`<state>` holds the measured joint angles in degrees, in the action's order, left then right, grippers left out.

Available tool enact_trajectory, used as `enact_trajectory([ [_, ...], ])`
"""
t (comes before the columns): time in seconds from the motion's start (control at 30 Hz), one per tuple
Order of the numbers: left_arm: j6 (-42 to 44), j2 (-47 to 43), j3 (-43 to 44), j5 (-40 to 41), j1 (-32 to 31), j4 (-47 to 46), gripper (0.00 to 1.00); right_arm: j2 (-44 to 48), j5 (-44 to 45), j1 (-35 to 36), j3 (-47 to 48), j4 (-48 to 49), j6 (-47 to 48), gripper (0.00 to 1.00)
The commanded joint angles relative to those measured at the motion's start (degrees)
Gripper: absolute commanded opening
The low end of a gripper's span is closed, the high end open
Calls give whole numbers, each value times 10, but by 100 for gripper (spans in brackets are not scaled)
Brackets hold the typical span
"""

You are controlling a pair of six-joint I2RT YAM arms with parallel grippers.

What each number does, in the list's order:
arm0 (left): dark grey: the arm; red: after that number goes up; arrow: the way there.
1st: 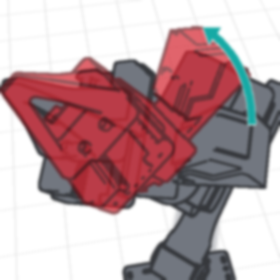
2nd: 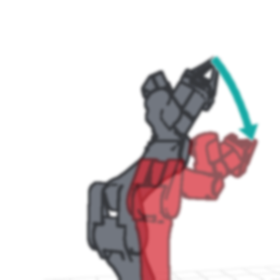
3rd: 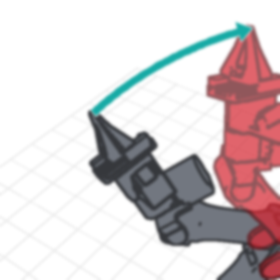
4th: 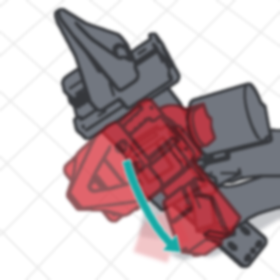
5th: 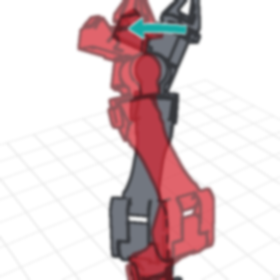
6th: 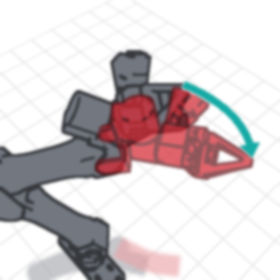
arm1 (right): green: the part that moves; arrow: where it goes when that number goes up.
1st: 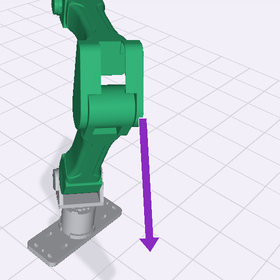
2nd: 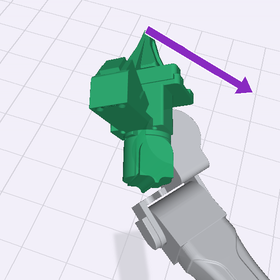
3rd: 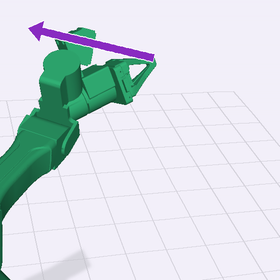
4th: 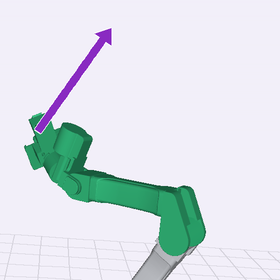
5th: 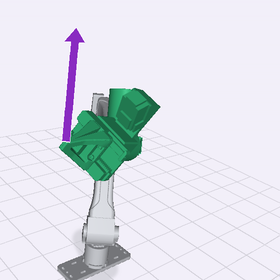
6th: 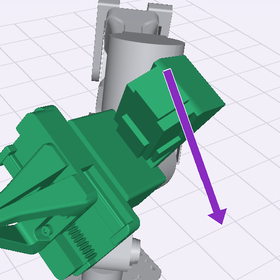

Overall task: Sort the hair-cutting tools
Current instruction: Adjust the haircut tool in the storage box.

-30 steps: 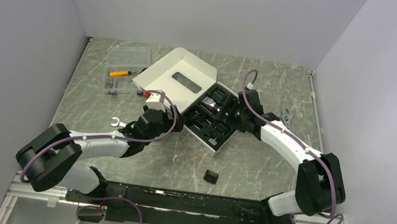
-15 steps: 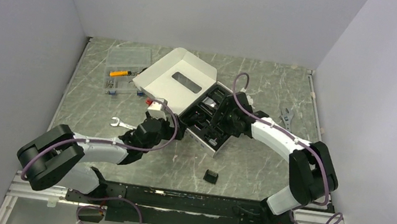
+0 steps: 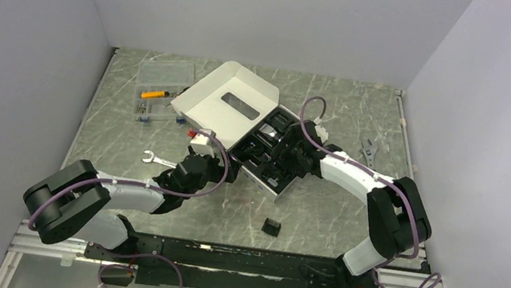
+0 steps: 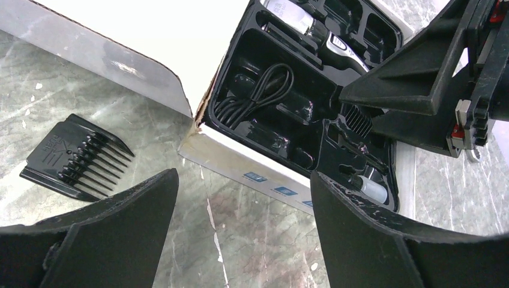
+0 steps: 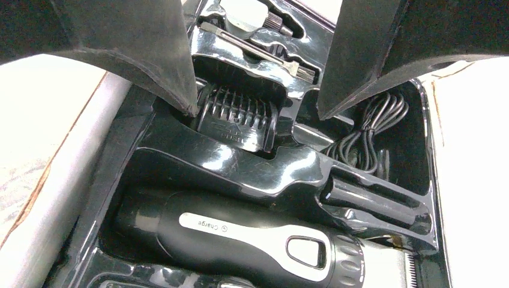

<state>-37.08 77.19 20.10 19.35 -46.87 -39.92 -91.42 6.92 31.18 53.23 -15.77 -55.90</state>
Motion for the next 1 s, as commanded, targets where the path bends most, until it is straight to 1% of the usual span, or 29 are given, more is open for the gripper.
enact_trajectory([
  [0.0, 0, -7, 2, 1, -4, -12, 86, -36, 5, 8, -17, -3, -11, 74],
  [0.2, -5, -9, 14, 7, -7, 21, 86, -45, 31, 8, 6, -35, 4, 66],
  [0.4, -8, -7, 25, 9, -9, 40, 85, -55, 39, 9, 28, -57, 14, 55],
  [0.6, -5, -14, 23, 13, -9, 46, 85, -49, 39, 12, 31, -61, 17, 37],
  [0.67, -4, -15, 23, 15, -10, 49, 85, -39, 39, 14, 32, -64, 17, 33],
  [0.83, -4, -16, 28, 14, -10, 55, 85, -10, 41, 23, 43, -79, 18, 26],
  [0.97, -5, -15, 30, 14, -10, 58, 85, 9, 44, 27, 53, -91, 23, 25],
])
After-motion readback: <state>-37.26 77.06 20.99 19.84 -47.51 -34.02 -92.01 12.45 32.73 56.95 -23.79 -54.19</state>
